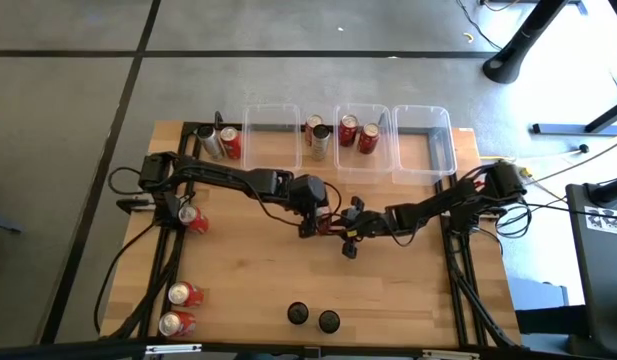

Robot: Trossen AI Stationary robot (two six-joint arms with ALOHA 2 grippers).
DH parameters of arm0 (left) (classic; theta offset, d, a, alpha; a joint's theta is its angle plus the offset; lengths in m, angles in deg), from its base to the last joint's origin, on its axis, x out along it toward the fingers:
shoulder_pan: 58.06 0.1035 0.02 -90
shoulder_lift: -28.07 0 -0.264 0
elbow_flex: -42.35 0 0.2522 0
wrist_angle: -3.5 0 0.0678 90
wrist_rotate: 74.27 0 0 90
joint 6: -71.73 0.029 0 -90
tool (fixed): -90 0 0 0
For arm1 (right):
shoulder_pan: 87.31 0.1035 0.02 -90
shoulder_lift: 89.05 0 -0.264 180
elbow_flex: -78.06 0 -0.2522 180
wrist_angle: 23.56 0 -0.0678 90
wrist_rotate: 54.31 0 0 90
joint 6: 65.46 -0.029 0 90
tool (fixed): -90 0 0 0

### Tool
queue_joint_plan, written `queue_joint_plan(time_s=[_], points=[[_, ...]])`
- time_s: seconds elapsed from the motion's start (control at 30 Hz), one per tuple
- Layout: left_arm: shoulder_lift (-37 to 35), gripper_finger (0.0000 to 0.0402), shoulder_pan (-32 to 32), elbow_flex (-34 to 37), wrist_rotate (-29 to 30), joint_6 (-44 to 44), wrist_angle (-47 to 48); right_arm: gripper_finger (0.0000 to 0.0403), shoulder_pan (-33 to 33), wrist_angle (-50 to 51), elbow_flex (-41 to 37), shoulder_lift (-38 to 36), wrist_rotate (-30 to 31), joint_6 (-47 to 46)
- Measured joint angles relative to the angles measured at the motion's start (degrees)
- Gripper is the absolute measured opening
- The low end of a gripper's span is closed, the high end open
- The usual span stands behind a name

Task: Sort soda cans
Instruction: Move the bottom red soda can to the center of the table

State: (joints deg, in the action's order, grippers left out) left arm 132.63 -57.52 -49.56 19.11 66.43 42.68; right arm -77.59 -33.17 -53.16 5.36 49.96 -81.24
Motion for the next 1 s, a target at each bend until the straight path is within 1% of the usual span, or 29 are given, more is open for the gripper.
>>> queue_joint_plan(time_s=[0.17, 0.27, 0.37, 0.57, 0.77, 0.87, 1.0], points=[[0.2, 0.0271, 0.3, 0.0, -0.2, 0.2, -0.4, 0.0104, 0.0, 0.3, 0.0, 0.0, -0.1, -0.5], [0.3, 0.0276, 0.3, 0.0, -0.4, 0.4, -0.4, 0.0104, 0.0, 0.9, 0.4, -0.4, -3.8, -1.3], [0.0, 0.0278, 0.3, 0.0, -0.7, 0.5, -0.3, 0.0104, 0.0, 2.9, 1.4, -0.9, -4.8, -3.8], [0.0, 0.0280, 0.2, 0.0, -0.5, 0.8, -0.3, 0.0104, 0.0, 8.6, 3.5, -2.6, -4.6, -4.8], [0.1, 0.0282, 0.2, 0.0, -0.1, 1.5, -0.1, 0.0104, 0.0, 8.7, 3.7, -2.7, -3.3, -4.8], [0.1, 0.0282, 0.1, 0.0, 0.5, 3.1, -0.7, 0.0104, 0.0, 8.7, 3.7, -2.7, -3.1, -4.8], [0.2, 0.0284, -0.2, 0.0, 2.0, 5.3, -1.1, 0.0104, 0.0, 8.8, 3.7, -2.7, -1.3, -4.8]])
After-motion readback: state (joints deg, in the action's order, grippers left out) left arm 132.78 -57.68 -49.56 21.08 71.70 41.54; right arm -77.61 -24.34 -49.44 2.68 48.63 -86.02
